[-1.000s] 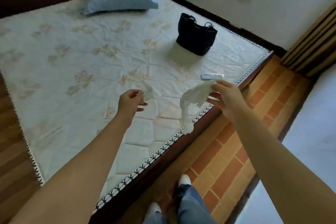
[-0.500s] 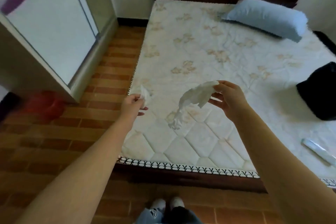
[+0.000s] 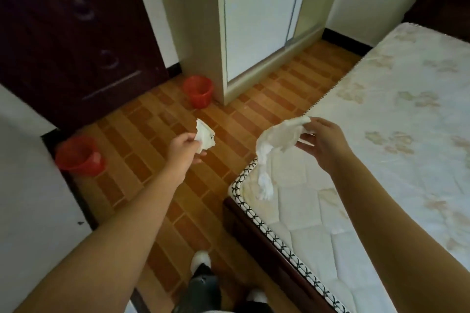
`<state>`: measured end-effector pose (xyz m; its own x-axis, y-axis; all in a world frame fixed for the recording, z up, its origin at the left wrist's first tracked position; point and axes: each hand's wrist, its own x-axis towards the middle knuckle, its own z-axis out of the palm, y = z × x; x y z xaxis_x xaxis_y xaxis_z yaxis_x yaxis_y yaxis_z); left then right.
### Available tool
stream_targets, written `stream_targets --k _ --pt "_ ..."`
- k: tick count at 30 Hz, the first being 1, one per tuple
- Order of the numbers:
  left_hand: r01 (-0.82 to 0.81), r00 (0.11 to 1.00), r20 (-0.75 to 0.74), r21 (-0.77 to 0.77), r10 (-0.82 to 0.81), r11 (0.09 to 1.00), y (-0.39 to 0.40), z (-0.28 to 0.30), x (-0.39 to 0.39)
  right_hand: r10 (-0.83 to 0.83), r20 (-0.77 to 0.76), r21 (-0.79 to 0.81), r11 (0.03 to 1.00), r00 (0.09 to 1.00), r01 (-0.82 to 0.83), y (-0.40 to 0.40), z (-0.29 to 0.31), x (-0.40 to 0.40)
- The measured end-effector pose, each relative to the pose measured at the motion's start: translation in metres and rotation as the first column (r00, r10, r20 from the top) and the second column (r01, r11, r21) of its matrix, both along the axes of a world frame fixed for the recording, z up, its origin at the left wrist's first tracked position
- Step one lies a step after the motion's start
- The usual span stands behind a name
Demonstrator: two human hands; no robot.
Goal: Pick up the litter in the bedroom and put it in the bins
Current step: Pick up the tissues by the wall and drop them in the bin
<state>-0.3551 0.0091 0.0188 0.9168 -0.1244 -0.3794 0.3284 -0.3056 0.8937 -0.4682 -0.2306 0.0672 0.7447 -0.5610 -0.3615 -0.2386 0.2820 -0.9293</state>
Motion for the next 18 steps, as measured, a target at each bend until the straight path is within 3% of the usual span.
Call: stream_targets --k 8,18 --pt "-0.191 0.981 -0.019 0.034 0.191 0.981 0.077 -0.012 0.054 0.154 -0.045 0.016 0.988 0.987 -0.154 0.060 -0.008 0.101" --pt "-0.078 0.997 -0.019 0.102 0.081 0.992 0.129 -0.019 0.186 0.069 -0.049 0.114 0.991 0.996 -0.063 0.118 -0.017 0.226"
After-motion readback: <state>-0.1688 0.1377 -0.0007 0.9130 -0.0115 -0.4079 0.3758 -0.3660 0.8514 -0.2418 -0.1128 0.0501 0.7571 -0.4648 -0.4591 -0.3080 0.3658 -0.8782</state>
